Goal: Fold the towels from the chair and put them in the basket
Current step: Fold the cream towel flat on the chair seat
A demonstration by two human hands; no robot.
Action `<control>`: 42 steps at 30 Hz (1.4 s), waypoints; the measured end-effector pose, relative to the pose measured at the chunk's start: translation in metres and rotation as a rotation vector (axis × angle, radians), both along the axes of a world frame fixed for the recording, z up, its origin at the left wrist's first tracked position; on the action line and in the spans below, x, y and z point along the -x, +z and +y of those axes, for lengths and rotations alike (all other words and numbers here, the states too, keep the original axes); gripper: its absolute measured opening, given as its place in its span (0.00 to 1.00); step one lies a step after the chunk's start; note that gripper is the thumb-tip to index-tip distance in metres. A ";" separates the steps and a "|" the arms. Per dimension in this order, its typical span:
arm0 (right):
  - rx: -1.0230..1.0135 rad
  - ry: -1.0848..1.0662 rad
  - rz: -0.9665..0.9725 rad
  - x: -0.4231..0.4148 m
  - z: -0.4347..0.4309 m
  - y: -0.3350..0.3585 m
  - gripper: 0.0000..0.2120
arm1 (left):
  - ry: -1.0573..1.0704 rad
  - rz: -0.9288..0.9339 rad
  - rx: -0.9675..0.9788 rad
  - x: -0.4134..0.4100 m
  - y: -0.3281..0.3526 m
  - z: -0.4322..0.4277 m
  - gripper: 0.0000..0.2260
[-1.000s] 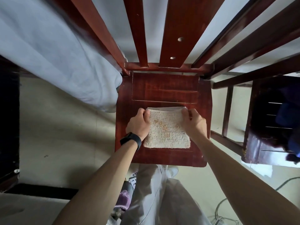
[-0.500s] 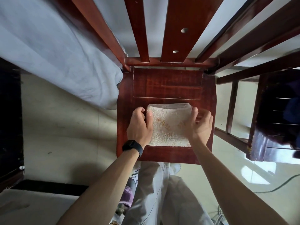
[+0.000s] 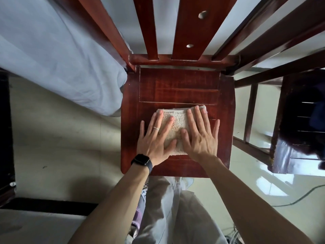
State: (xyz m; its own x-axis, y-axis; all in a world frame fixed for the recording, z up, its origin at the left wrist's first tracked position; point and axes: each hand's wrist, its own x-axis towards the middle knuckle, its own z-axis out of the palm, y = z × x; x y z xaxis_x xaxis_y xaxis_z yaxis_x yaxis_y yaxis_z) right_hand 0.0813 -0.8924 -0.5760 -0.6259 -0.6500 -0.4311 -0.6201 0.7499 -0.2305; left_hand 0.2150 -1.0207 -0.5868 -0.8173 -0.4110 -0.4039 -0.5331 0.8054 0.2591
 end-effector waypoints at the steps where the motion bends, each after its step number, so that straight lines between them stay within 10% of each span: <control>1: -0.004 -0.004 0.004 0.000 0.000 -0.001 0.30 | 0.009 -0.001 0.002 0.000 -0.002 0.000 0.34; 11: 0.153 -0.496 0.024 -0.009 -0.001 0.018 0.31 | 0.406 0.213 -0.190 0.008 0.027 0.005 0.35; 18: 0.169 -1.044 -0.470 0.005 0.000 0.038 0.21 | 1.038 0.042 -0.636 0.022 0.045 -0.011 0.23; 23: 0.301 -1.096 -0.772 0.028 0.010 0.049 0.06 | 0.938 -0.100 -0.820 0.029 0.049 -0.033 0.17; 34: 0.600 -1.236 -0.873 0.023 0.113 0.168 0.13 | 0.791 0.057 -0.926 0.069 0.173 0.032 0.15; 42: 0.871 -1.364 -0.670 -0.005 0.282 0.328 0.06 | 0.598 -0.146 -1.320 0.105 0.322 0.167 0.21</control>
